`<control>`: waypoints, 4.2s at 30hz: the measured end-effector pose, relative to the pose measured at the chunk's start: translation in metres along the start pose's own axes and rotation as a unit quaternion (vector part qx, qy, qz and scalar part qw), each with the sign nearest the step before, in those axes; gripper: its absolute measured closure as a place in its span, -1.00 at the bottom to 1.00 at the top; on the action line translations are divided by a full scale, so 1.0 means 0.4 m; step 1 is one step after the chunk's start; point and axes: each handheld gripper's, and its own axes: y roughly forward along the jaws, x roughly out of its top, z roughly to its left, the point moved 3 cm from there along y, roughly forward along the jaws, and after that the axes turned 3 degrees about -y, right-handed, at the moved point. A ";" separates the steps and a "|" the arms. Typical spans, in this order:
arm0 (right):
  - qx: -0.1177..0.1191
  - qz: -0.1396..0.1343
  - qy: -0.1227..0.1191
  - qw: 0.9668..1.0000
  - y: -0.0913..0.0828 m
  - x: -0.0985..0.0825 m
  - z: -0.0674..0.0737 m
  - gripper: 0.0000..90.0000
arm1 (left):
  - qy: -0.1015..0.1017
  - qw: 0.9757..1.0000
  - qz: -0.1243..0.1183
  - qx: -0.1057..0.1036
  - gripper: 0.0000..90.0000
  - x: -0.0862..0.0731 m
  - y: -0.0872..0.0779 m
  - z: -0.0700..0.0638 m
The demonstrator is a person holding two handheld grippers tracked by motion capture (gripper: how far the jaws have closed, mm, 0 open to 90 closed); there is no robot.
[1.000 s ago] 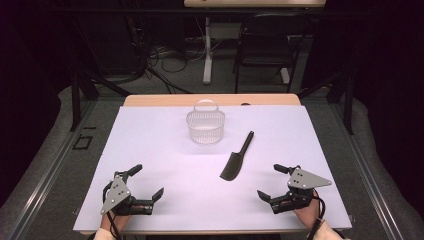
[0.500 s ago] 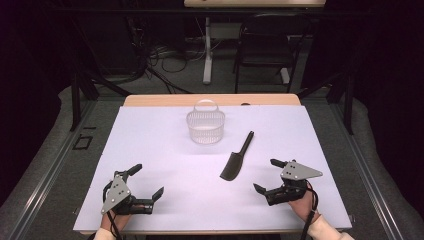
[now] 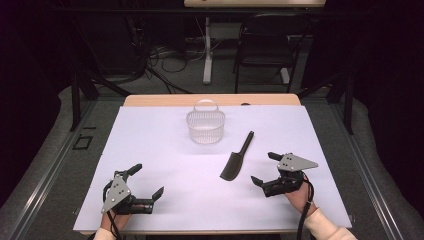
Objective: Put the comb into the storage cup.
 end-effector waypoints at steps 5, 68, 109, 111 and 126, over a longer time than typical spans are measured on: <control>-0.001 0.004 0.002 1.000 0.012 0.007 -0.016 -1.00 | -0.003 1.000 0.005 0.003 -1.00 -0.001 0.001 0.002; 0.023 0.073 0.039 0.996 0.184 0.076 -0.214 -1.00 | -0.009 1.000 0.001 0.014 -1.00 -0.002 0.000 0.008; -0.028 0.180 -0.003 0.983 0.336 0.060 -0.299 0.94 | -0.013 1.000 0.001 0.009 -0.99 -0.004 0.002 0.008; -0.036 0.189 -0.009 0.981 0.345 0.058 -0.300 1.00 | -0.013 1.000 0.001 0.008 -0.99 -0.004 0.002 0.007; -0.047 0.237 -0.046 0.969 0.380 0.036 -0.304 1.00 | -0.014 1.000 0.002 0.009 -0.99 -0.005 0.004 0.008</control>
